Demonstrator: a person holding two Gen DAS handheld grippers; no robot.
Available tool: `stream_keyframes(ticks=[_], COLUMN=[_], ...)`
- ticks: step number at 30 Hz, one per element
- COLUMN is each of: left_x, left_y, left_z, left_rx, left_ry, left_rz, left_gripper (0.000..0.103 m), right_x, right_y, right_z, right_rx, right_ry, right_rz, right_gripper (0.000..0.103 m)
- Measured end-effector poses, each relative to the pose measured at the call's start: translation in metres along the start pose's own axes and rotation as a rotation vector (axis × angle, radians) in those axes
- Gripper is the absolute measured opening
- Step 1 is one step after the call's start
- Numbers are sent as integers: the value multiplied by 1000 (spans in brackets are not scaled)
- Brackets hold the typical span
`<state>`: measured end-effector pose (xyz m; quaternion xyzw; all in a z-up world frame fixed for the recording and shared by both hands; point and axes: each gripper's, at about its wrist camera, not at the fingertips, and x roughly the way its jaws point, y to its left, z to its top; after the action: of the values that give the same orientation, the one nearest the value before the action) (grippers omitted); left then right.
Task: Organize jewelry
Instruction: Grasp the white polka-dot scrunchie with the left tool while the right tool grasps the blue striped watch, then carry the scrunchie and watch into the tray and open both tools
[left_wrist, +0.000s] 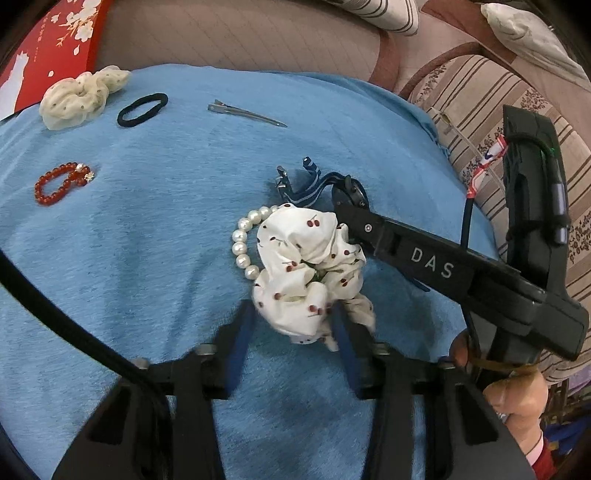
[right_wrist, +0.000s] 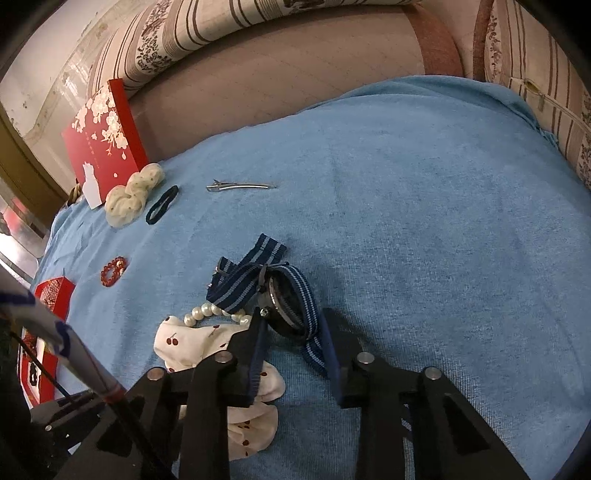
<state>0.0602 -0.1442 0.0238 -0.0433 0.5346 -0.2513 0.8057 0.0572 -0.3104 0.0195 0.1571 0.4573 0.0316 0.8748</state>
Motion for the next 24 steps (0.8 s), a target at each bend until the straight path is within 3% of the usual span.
stream_keyframes(ticks=[1,4,8,15,21,24], left_x=[1,-7,-36,-125,-190,-216], left_y=[0,-3,-5,20,74,114], left_z=[0,-1,-6,-29,-48,-57], left_rx=[4,16,46,57,-12,-73], left_ry=[11,-6,-60,-196,-294,-328], left_rz=[-9,-3,22,29,58,118], left_gripper=[9,5,5,5,5,5], right_x=[0,-2,-16,-51,-77,-90], right_y=[0,2,6,28,63,89], right_z=[0,1,2,-1,-18,-27], right_rx=[0,5,23,31,-2,-46], right_ry=[-1,-8,-43,-117,-154,-186], right_rz=[-1,-10,-4,55,102,100], right_gripper=[28,18,18,15,14,14])
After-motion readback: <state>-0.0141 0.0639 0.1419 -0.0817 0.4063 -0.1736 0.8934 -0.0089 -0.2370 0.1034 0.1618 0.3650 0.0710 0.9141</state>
